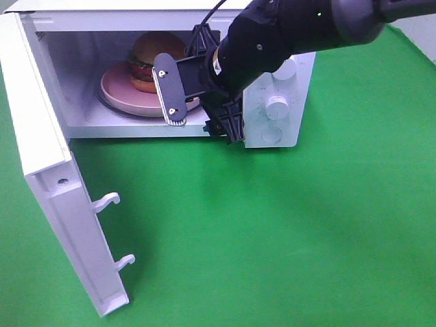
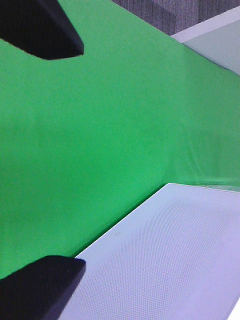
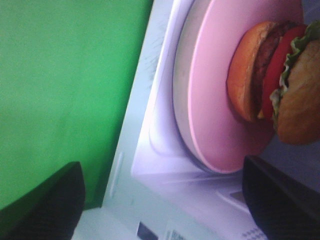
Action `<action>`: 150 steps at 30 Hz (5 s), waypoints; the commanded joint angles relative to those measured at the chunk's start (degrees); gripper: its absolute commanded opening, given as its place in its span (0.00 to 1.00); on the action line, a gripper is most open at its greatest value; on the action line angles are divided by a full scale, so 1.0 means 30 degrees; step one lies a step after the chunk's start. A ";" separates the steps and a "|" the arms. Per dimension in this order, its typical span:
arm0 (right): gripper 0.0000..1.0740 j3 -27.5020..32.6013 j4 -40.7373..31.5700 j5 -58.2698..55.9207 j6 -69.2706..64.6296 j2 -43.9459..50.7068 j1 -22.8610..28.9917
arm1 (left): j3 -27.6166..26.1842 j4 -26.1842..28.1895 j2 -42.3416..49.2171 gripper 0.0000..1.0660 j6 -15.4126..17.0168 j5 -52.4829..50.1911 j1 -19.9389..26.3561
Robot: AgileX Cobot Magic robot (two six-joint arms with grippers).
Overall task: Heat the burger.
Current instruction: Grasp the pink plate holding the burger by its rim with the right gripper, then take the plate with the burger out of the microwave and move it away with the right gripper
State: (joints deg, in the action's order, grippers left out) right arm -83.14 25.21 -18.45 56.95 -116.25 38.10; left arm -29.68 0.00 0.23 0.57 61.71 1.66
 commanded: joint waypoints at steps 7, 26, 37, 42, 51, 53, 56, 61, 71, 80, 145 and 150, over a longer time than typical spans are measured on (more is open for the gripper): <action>0.76 -0.2406 -0.0286 0.0497 -0.0153 -0.2445 0.0076 | 0.0057 0.0000 0.0095 0.94 -0.0038 -0.0172 0.0019; 0.71 -0.7028 -0.1356 0.0229 -0.0153 -0.6341 0.0076 | 0.0057 0.0000 0.0095 0.94 -0.0038 -0.0172 0.0019; 0.70 -0.7716 -0.1929 0.0267 0.0000 -0.7296 0.0019 | 0.0057 0.0000 0.0095 0.94 -0.0038 -0.0172 0.0019; 0.47 -0.7716 -0.2044 0.0267 0.0038 -0.7315 0.0019 | 0.0057 0.0000 0.0095 0.94 -0.0038 -0.0172 0.0019; 0.00 -0.7716 -0.2139 -0.0057 0.0000 -0.7162 0.0038 | 0.0057 0.0000 0.0095 0.94 -0.0038 -0.0172 0.0019; 0.00 -0.7716 -0.2139 -0.0076 0.0000 -0.7124 0.0038 | 0.0057 0.0000 0.0095 0.94 -0.0038 -0.0172 0.0019; 0.00 -0.7716 -0.2139 -0.0401 0.0019 -0.7009 0.0057 | 0.0057 0.0000 0.0095 0.94 -0.0038 -0.0172 0.0019; 0.00 -0.7716 -0.2464 -0.1681 0.0802 -0.6704 0.0286 | 0.0057 0.0000 0.0095 0.94 -0.0038 -0.0172 0.0019; 0.00 -0.5825 -0.3247 -0.0955 0.3629 -0.5329 0.0420 | 0.0057 0.0000 0.0095 0.94 -0.0038 -0.0172 0.0019; 0.00 -0.3132 -0.2960 0.1394 0.3476 -0.3533 0.0420 | 0.0057 0.0000 0.0095 0.94 -0.0038 -0.0172 0.0019; 0.00 1.4018 -0.0840 0.3304 0.2865 1.2185 0.0726 | 0.0057 0.0000 0.0095 0.94 -0.0038 -0.0172 0.0019; 0.00 1.4821 -0.0325 0.2731 0.2406 1.3465 0.0726 | 0.0057 0.0000 0.0095 0.94 -0.0038 -0.0172 0.0019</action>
State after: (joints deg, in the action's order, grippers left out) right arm -38.27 23.15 -13.18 64.92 -77.06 40.51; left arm -29.68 0.00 0.23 0.57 61.71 1.66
